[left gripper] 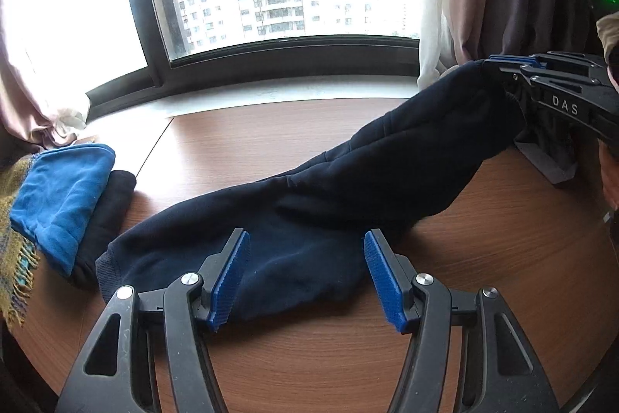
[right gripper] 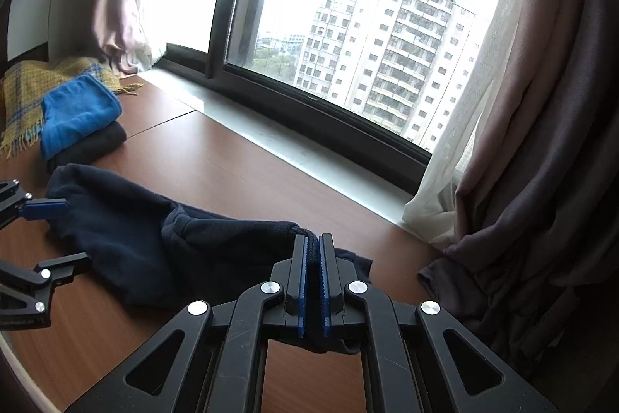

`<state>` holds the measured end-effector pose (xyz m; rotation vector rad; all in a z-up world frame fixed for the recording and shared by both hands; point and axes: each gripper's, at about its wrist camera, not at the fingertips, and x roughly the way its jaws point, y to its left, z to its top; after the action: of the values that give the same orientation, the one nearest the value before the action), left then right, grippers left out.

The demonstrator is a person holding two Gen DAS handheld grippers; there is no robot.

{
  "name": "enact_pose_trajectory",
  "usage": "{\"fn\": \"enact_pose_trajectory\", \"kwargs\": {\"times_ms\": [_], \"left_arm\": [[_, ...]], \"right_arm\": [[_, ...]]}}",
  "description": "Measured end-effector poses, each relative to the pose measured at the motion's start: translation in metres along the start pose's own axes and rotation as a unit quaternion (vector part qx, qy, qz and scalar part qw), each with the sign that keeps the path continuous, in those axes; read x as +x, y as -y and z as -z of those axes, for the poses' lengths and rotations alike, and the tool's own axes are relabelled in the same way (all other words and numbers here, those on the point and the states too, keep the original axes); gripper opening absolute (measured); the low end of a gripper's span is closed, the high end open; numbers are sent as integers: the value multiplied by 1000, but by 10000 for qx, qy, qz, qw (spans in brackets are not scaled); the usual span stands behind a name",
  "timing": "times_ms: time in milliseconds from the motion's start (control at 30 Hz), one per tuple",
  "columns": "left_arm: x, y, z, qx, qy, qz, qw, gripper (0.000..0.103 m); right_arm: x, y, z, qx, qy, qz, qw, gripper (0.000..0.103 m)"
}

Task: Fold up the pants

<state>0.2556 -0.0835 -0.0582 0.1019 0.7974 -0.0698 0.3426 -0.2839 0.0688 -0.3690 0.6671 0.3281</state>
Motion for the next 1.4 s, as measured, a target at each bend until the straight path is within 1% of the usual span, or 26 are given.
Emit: {"fn": "enact_pose_trajectory", "kwargs": {"times_ms": [100,267,433,600,733,800,867,933,1000,1033,1167,1300,1400], "left_arm": [[13,4,-5,-33,-93,-66,9999,61],[37,15,-20,34,-204,-186,9996,61],[63,26,-32,167,-308,-257,9991,61],[88,34,-42,283,-414,-264,9984,61],[104,38,-47,366,-515,-216,9978,61],[110,40,-49,387,-547,-192,9976,61],[115,43,-50,415,-575,-159,9974,61],[121,44,-52,448,-600,-153,9971,61],[127,46,-52,497,-614,-167,9967,61],[129,46,-52,516,-625,-183,9965,61],[140,49,-49,557,-707,-128,9959,61],[147,52,-47,598,-747,-85,9954,61],[152,51,-48,604,-783,-104,9950,61]], "right_arm": [[20,16,-5,45,-48,-13,10000,6],[68,36,-4,123,-330,-141,9993,6],[117,56,6,281,-729,-193,9968,6],[162,75,22,594,-1209,-375,9902,6],[185,85,31,814,-1339,-494,9864,8],[190,90,33,913,-1361,-466,9854,15],[189,96,35,925,-1290,-300,9869,33],[182,103,36,954,-1185,-222,9881,38],[174,109,39,1012,-1123,-231,9882,38],[169,111,40,1072,-1100,-318,9876,38],[159,111,48,1319,-1082,-937,9809,38],[169,106,54,1375,-1203,-1308,9744,38],[182,106,58,1540,-1329,-1430,9686,38]]}}
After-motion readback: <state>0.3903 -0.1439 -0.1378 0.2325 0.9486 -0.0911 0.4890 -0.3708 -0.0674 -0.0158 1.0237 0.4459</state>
